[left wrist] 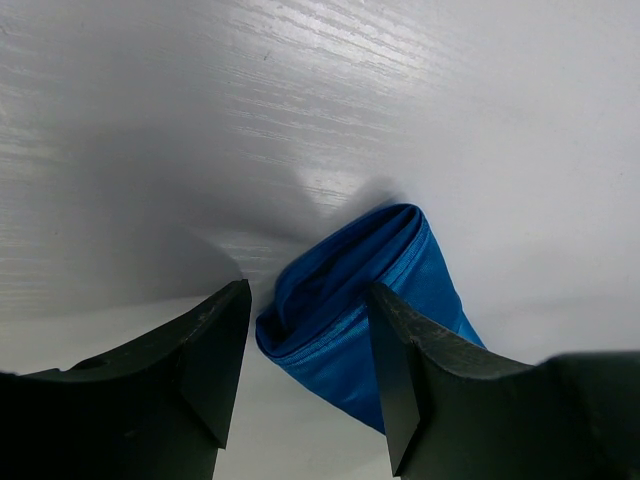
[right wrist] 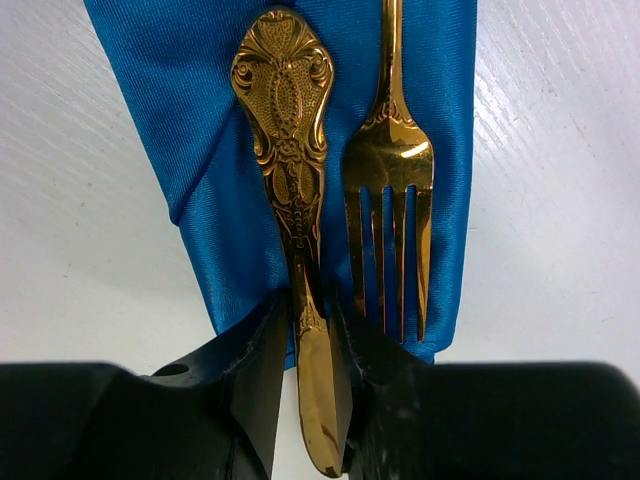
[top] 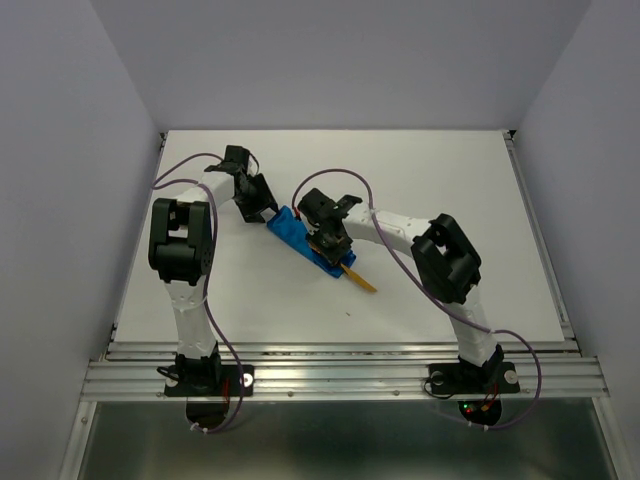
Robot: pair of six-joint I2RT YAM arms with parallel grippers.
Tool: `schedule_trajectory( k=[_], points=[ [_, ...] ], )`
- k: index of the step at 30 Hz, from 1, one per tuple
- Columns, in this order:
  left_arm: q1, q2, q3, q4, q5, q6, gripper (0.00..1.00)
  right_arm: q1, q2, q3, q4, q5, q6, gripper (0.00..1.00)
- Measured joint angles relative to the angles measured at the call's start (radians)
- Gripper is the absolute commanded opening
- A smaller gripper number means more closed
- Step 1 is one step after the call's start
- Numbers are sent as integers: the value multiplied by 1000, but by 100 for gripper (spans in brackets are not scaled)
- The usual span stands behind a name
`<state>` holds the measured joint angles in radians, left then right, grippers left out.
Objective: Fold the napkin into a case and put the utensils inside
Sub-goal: Insert the knife into the folded napkin.
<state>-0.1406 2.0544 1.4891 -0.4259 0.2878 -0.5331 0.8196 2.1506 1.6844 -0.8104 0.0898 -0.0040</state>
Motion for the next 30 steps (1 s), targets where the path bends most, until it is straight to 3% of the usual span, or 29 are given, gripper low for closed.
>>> schedule_trajectory(
  k=[5,9,30],
  points=[
    [-3,0,0,0,0,0,61,0,-6,-12,15,0,0,29],
    [-4,0,0,0,0,0,61,0,-6,-14,19,-2,0,10],
    [-4,0,-2,0,0,0,61,0,-52,-78,32,2,0,5]
  ],
)
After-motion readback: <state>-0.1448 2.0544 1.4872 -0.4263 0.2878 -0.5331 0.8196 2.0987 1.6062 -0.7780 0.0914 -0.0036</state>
